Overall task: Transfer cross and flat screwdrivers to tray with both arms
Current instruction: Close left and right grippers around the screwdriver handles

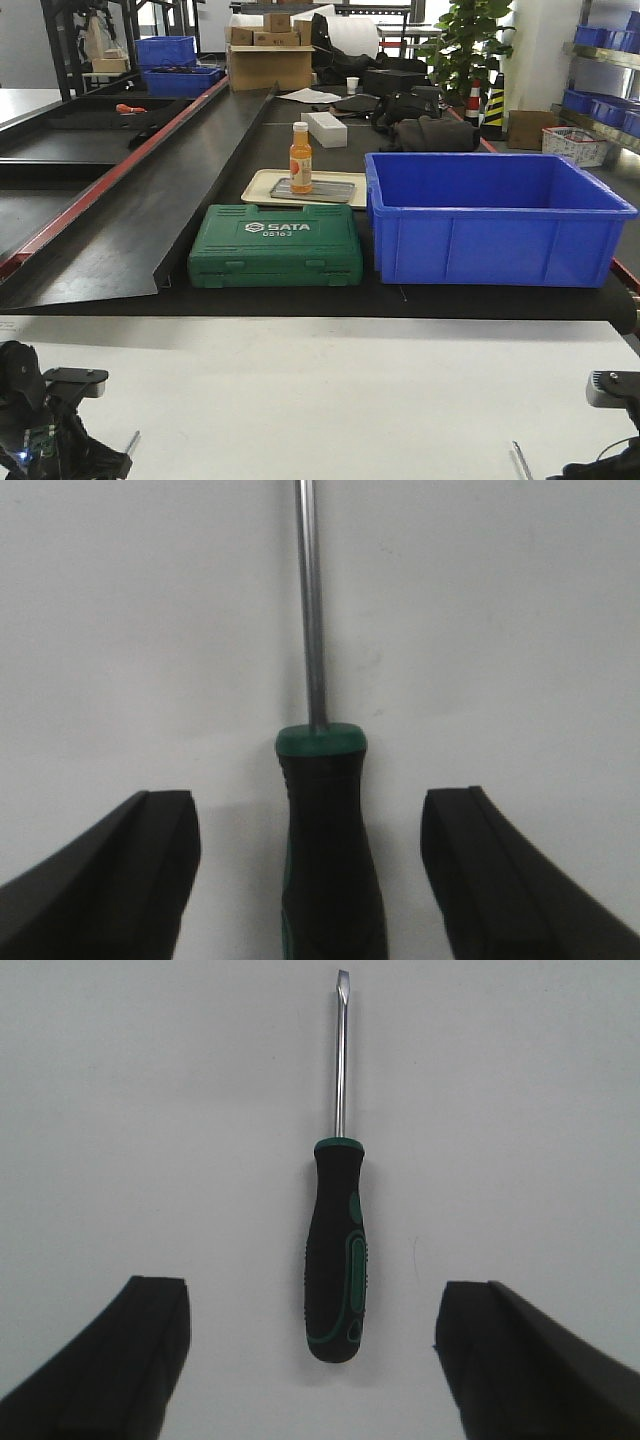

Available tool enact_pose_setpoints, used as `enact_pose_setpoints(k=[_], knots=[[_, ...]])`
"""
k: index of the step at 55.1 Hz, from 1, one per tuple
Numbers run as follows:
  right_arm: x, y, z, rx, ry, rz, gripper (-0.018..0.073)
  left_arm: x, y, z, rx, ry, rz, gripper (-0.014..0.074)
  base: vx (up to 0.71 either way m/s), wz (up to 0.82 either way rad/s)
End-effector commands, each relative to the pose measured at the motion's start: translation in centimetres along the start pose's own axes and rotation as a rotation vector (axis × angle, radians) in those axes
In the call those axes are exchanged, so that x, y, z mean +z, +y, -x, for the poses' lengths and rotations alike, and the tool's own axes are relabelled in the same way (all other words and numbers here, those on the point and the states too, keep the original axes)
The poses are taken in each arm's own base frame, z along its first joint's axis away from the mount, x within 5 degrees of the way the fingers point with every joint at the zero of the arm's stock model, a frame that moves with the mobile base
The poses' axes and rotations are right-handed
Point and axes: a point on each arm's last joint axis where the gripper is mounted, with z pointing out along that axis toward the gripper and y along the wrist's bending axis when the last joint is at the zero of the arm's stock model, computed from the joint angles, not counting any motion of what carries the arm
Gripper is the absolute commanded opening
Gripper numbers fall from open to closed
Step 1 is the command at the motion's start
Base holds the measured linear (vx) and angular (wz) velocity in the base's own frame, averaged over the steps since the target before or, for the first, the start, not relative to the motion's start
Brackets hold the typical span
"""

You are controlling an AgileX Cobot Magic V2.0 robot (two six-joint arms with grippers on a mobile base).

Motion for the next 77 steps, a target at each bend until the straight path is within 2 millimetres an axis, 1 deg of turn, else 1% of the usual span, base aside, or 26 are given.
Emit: enact_pose_setpoints(k=[1, 9, 18, 23, 28, 37, 45, 55, 60, 64, 71, 77], knots=[[-1.1, 0.1, 1.6, 0.007, -0.115, 0.006, 0.0582, -1.6, -0.4, 1.0, -0.007, -0.065, -0.006, 0.0588, 0.0, 0.0], [-0.8, 0.1, 2.0, 0.006, -0.092, 0.005, 0.0582, -0.2, -0.3, 0.9, -0.012, -0.039, -0.007, 0.0588, 0.0, 0.0], [0.7, 0.2, 3.4, 0.003, 0.035, 0.004, 0.0582, 0.5, -0.2, 0.8, -0.015, -0.021, -0.008, 0.0588, 0.0, 0.0], [2.2, 0.2, 4.6, 0.023, 0.087, 0.001, 0.0582, 0.6, -0.2, 0.8, -0.016, -0.02, -0.009, 0.0588, 0.0, 0.0], [3.8, 0.1, 5.4, 0.054, 0.119, -0.016, 0.0582, 0.6, -0.2, 0.8, -0.016, -0.019, -0.01, 0.0588, 0.0, 0.0], [6.9, 0.0, 6.7, 0.048, 0.171, -0.025, 0.0582, 0.6, -0.2, 0.8, -0.018, -0.023, -0.009, 0.0588, 0.0, 0.0], [9.2, -0.1, 6.7, 0.043, 0.253, -0.035, 0.0582, 0.6, -0.2, 0.8, -0.026, -0.027, -0.014, 0.0588, 0.0, 0.0], [12.1, -0.3, 5.9, 0.045, 0.29, -0.039, 0.0582, 0.5, -0.2, 0.9, -0.032, -0.037, -0.017, 0.0588, 0.0, 0.0], [13.0, -0.4, 5.4, 0.045, 0.311, -0.042, 0.0582, 0.5, -0.2, 0.9, -0.032, -0.038, -0.017, 0.0588, 0.0, 0.0], [13.7, -0.4, 5.2, 0.04, 0.316, -0.045, 0.0582, 0.5, -0.3, 0.9, -0.032, -0.037, -0.017, 0.0588, 0.0, 0.0], [14.2, -0.5, 5.0, 0.031, 0.32, -0.05, 0.0577, 0.5, -0.3, 0.9, -0.032, -0.033, -0.018, 0.0588, 0.0, 0.0], [14.1, -0.5, 4.9, 0.03, 0.339, -0.051, 0.0531, 0.6, -0.3, 0.9, -0.033, -0.032, -0.019, 0.0586, 0.0, 0.0]])
